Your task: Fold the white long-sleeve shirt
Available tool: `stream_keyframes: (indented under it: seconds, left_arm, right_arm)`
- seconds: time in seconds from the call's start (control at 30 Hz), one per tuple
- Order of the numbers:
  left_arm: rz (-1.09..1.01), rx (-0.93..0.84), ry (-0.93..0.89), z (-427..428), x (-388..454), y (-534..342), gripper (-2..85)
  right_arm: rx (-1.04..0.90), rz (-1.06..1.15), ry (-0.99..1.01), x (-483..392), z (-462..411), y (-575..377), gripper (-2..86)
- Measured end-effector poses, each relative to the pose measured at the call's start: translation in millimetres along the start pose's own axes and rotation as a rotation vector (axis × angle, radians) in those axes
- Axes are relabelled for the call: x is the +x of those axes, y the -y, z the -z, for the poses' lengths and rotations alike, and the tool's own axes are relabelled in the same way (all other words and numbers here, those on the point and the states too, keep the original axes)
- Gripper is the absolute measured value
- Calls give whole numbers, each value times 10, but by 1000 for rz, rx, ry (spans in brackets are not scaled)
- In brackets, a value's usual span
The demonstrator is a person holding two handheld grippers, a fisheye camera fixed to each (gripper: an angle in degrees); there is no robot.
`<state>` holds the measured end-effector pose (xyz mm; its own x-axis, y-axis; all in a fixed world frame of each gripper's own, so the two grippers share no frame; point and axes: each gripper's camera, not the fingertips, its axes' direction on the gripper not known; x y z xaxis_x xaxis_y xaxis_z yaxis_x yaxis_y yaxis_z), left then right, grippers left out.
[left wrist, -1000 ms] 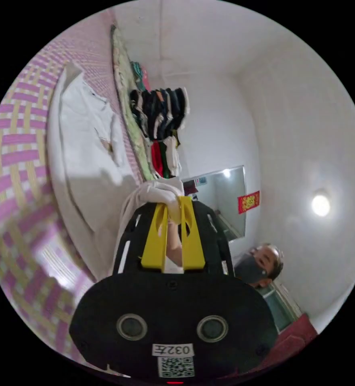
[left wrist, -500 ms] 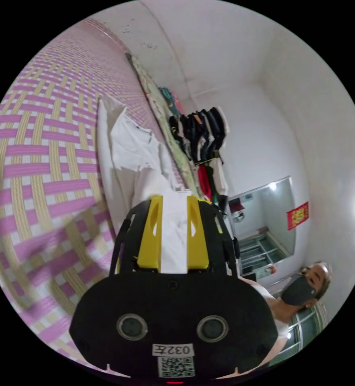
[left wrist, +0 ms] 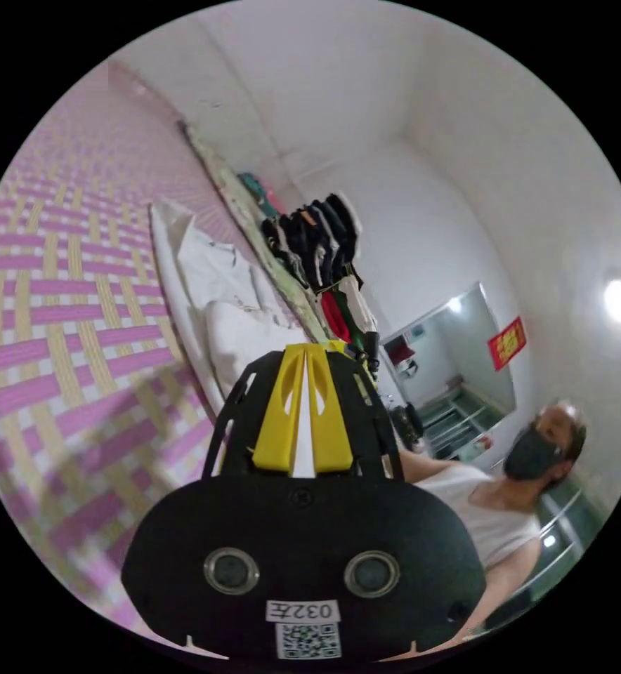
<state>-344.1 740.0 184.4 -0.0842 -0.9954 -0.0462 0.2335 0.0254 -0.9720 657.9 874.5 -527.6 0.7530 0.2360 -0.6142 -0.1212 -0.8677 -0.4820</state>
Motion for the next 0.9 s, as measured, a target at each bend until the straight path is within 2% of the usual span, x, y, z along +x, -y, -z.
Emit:
stream_keyframes:
  seconds: [0.07,0.13,0.2,0.23,0.27,0.33,0.4,0.43,0.47,0.57,0.67,0.77,0.9]
  left_arm:
    - [-286,43,131,212,713,-531,-9]
    - [-475,101,221,303,1217,-983,-8]
    - [-561,236,256,355,1533,-1437,-7]
    - [-560,351,255,363,1626,-1688,-5]
    - [-545,361,174,327,1634,-1799,-1]
    - [-555,301,85,235,1622,-1856,2]
    - [-582,265,380,63,1710,-1963,-4]
    - [-603,237,587,-86,1757,-2049,-5]
    - [-603,179,668,-211,1747,-2098,-5]
    - [-421,-23,679,-442,1425,-2050,11]
    - [-285,-122,600,-547,1090,-2079,55]
    - [-203,-200,521,-634,860,-2107,96]
    - [-195,-271,520,-783,745,-2154,99]
  right_arm:
    - [112,202,-56,-461,234,-697,40]
    - [224,323,-174,-779,346,-1225,43]
    - [336,370,-234,-957,384,-1617,52]
    - [394,377,-204,-995,379,-1791,60]
    - [392,388,-125,-995,330,-1870,65]
    - [299,372,-86,-996,156,-1871,69]
    - [178,383,-170,-1053,-82,-1891,71]
    - [139,359,-253,-1054,-211,-1932,75]
    - [102,322,-298,-1007,-314,-1973,83]
    - [2,203,-304,-726,-522,-2072,96]
    - [-58,132,-257,-500,-678,-2193,112]
    - [-123,138,-289,-438,-870,-2291,124]
    - [-158,189,-327,-472,-1044,-2350,124]
